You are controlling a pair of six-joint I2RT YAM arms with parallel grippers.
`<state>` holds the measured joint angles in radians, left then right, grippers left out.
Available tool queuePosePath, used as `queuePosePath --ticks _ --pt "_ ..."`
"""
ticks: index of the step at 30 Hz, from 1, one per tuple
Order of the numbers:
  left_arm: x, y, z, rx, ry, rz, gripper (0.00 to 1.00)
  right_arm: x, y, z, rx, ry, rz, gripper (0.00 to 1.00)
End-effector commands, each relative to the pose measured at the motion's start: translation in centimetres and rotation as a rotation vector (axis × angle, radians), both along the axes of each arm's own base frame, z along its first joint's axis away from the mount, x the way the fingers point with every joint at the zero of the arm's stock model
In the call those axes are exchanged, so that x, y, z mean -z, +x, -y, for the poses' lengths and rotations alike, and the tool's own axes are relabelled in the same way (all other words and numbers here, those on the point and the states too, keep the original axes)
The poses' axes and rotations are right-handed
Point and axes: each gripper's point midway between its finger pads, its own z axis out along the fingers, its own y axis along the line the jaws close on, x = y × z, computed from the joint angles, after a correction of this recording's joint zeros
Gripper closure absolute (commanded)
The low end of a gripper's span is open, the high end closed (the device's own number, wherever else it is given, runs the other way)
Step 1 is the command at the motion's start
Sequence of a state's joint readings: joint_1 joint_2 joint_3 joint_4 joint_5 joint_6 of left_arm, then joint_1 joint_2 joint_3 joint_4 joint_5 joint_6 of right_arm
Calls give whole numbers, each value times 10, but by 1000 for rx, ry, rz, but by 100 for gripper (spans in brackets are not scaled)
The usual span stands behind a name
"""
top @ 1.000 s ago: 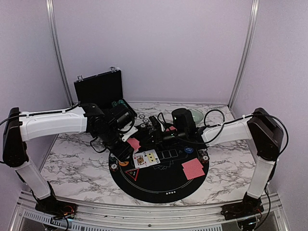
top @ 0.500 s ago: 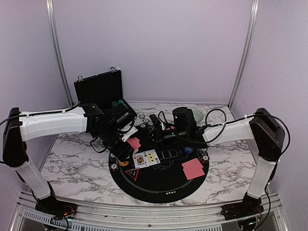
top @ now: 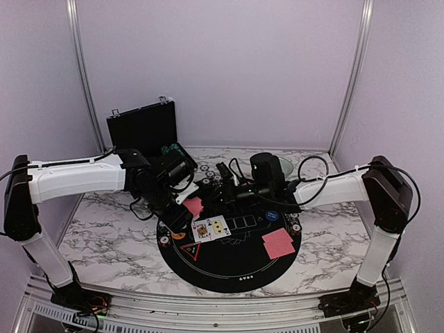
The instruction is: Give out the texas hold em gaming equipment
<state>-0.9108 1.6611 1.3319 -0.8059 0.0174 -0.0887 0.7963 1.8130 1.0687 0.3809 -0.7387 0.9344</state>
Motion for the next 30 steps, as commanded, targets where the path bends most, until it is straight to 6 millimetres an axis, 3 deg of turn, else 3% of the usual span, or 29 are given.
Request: queuePosePath --ticks 1,13,30 --pt "-10 -1 0 10 -24 21 50 -22 4 5 18 55 19 100" --pt "-11 0 0 9 -25 24 50 -28 4 10 13 107 -8 100" --pt "-14 0 1 11 -32 32 50 -20 -1 5 -12 96 -24 100"
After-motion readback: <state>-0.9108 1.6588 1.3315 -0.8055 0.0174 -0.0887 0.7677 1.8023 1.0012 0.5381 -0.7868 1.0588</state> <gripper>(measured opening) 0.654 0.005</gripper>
